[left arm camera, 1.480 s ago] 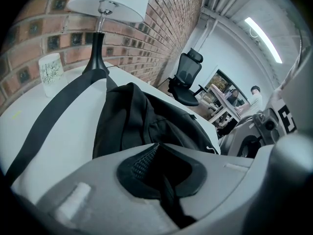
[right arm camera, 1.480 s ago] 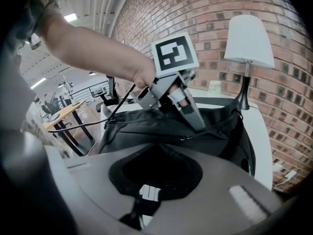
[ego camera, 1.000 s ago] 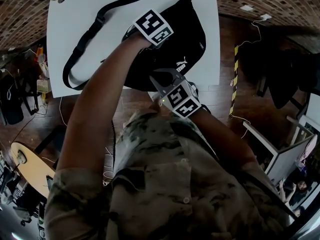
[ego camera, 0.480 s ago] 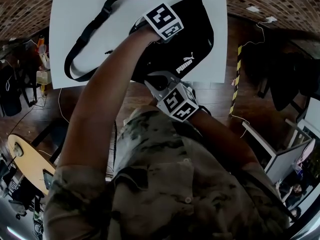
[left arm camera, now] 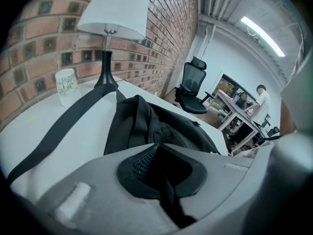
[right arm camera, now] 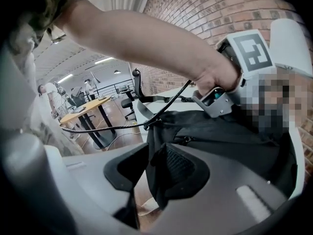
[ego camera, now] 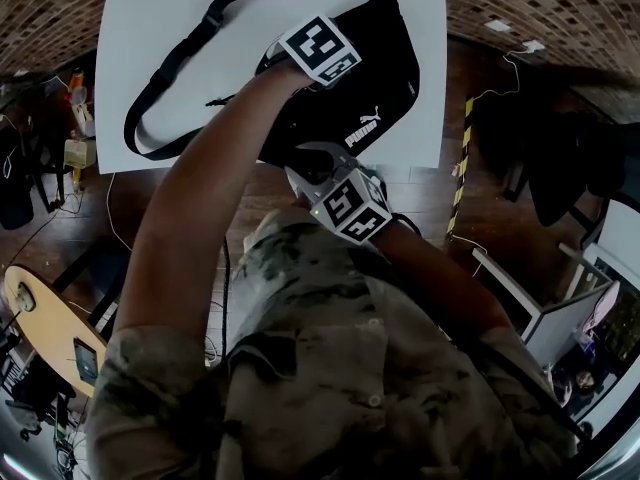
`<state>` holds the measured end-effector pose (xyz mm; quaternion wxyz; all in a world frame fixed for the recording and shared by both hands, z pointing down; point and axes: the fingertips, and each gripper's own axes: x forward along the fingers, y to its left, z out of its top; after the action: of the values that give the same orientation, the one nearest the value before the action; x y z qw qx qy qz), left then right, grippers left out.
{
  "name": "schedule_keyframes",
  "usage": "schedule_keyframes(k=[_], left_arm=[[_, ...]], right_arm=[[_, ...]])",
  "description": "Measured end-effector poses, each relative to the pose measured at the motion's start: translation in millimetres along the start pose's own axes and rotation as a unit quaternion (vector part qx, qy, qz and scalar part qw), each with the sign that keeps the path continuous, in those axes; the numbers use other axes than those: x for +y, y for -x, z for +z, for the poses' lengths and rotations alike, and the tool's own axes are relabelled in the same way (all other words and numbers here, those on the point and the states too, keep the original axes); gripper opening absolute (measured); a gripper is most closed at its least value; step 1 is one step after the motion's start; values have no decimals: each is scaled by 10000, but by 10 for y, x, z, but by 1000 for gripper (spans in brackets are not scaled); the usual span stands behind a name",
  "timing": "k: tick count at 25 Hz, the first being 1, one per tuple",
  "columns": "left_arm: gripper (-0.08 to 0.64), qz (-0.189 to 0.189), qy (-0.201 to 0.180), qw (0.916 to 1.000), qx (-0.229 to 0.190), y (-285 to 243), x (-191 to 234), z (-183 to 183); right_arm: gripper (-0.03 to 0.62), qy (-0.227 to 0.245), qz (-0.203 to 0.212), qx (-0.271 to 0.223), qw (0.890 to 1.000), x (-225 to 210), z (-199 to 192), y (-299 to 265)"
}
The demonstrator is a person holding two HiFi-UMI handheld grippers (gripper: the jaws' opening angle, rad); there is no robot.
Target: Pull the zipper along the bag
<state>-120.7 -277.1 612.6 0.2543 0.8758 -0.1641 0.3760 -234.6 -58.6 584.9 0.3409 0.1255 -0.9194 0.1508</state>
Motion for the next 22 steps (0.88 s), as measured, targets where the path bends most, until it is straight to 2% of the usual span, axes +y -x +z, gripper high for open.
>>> schedule_keyframes(k=[4, 6, 9, 13, 15, 17, 19, 22], left_arm=[[2, 660, -19, 9956, -661, 319, 59, 156], [2, 975, 58, 9890, -1108, 585, 26, 238], [2, 1393, 217, 9747, -1736, 1040, -137, 290], [2, 1901, 599, 9504, -2387, 1563, -623, 193], [2, 2303, 744, 9341, -2625, 1798, -969, 129], [2, 2646, 938, 9162, -2860, 1960, -1438, 59], [2, 2892, 1111, 9019, -3009, 2017, -1988, -22], [2, 3088, 1516, 8807, -3257, 1948, -2841, -153]], right_arm=[[146, 127, -13, 75, 9999, 12, -99, 181], [146, 280, 18, 165, 9995, 15, -203, 330], [140, 513, 53, 190, 9985, -39, -395, 626], [133, 666, 62, -68, 9977, -144, -634, 1259], [126, 797, 39, -291, 9964, -212, -724, 1635], [123, 830, 13, -532, 9951, -246, -837, 2049], [117, 826, 0, -733, 9939, -260, -975, 2449], [112, 944, 76, -850, 9919, -252, -1199, 2900]])
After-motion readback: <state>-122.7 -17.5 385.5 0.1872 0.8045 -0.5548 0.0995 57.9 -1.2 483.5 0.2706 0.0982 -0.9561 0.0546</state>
